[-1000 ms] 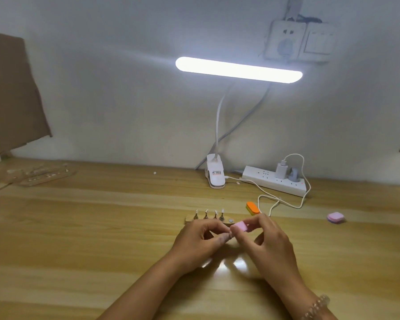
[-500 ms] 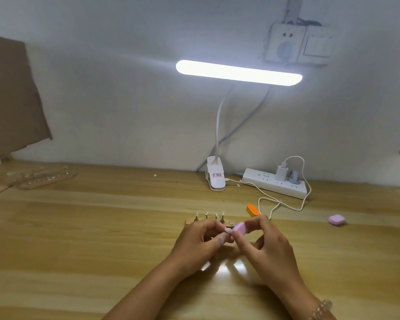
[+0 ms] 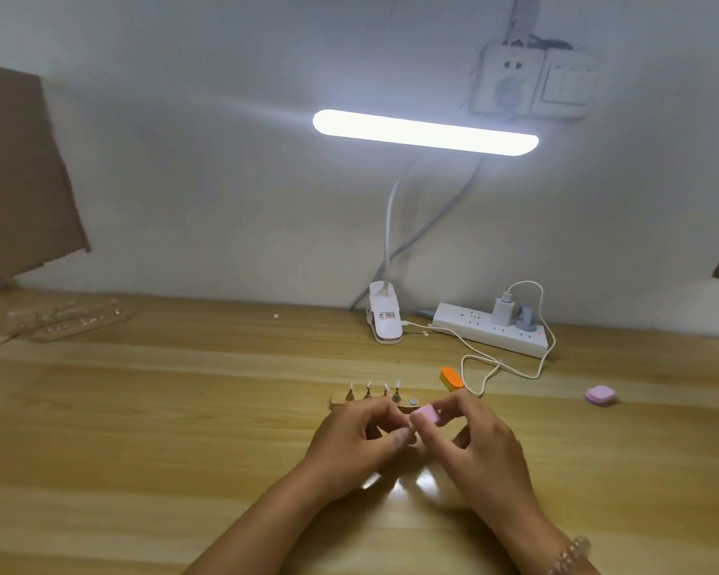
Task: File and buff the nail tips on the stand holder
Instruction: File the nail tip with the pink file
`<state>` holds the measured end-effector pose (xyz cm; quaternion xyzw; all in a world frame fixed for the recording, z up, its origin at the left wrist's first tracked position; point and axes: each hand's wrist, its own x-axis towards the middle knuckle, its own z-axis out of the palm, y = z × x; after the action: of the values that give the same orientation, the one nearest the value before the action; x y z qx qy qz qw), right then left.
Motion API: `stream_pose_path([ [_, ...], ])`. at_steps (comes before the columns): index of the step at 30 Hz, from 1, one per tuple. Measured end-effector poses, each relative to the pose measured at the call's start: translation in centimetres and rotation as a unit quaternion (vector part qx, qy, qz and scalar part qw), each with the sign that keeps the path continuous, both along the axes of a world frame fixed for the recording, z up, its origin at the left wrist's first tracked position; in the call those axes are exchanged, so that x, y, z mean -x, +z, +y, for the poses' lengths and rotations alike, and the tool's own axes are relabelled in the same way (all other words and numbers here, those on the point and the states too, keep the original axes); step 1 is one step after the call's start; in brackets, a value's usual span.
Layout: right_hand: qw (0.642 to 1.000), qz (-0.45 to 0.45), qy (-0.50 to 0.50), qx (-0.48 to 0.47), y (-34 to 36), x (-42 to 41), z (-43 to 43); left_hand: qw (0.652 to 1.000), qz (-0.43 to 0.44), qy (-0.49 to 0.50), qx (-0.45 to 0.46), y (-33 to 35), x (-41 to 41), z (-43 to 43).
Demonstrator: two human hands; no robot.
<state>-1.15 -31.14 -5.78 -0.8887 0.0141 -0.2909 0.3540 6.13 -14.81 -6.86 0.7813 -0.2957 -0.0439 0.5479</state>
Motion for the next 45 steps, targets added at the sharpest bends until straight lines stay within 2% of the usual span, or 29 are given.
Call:
stream_pose_path([
  [3, 0.997, -0.005, 0.042, 0.063, 0.1, 0.5, 0.9, 1.0, -0.009, 0.002, -0.017, 0.1, 0.1, 0.0],
  [7, 1.0, 0.01, 0.004, 0.005, 0.1, 0.0, 0.2, 0.999, -0.018, 0.008, -0.033, -0.1, 0.0, 0.0],
  [10, 0.999, 0.004, 0.031, 0.022, 0.1, 0.2, 0.4, 0.999, -0.02, 0.013, -0.024, 0.1, 0.1, 0.0],
  [14, 0.999, 0.019, 0.023, -0.016, 0.2, 0.0, 0.1, 1.0, -0.011, 0.01, -0.014, 0.0, 0.0, 0.1],
  [18, 0.998, 0.004, 0.052, 0.043, 0.3, 0.5, 0.7, 1.0, 0.001, 0.012, -0.006, 0.1, 0.1, 0.0],
  [22, 1.0, 0.011, 0.003, 0.014, 0.1, 0.1, 0.1, 1.0, -0.003, 0.015, -0.01, 0.1, 0.1, 0.1],
  [25, 0.997, 0.006, 0.043, 0.069, 0.1, 0.5, 0.8, 1.0, -0.005, 0.013, -0.011, 0.2, 0.1, 0.1],
  [29, 1.0, 0.014, 0.011, 0.006, 0.2, 0.0, 0.0, 1.0, 0.01, 0.011, -0.004, 0.1, 0.1, 0.0],
  [33, 0.997, 0.001, 0.053, 0.063, 0.2, 0.5, 0.9, 1.0, 0.026, 0.007, 0.001, 0.4, 0.3, 0.0],
  [37, 1.0, 0.003, 0.012, 0.011, 0.1, 0.0, 0.2, 1.0, 0.022, 0.012, 0.01, 0.3, 0.2, 0.0],
  [40, 0.997, -0.003, 0.036, 0.065, 0.1, 0.5, 0.9, 1.0, 0.026, 0.006, 0.011, 0.4, 0.3, 0.0],
  [42, 0.998, 0.002, 0.048, 0.045, 0.2, 0.5, 1.0, 1.0, 0.022, 0.008, 0.007, 0.6, 0.3, 0.0],
  [45, 1.0, 0.012, 0.008, 0.008, 0.1, 0.1, 0.2, 1.0, 0.021, 0.019, 0.008, 0.4, 0.3, -0.1],
])
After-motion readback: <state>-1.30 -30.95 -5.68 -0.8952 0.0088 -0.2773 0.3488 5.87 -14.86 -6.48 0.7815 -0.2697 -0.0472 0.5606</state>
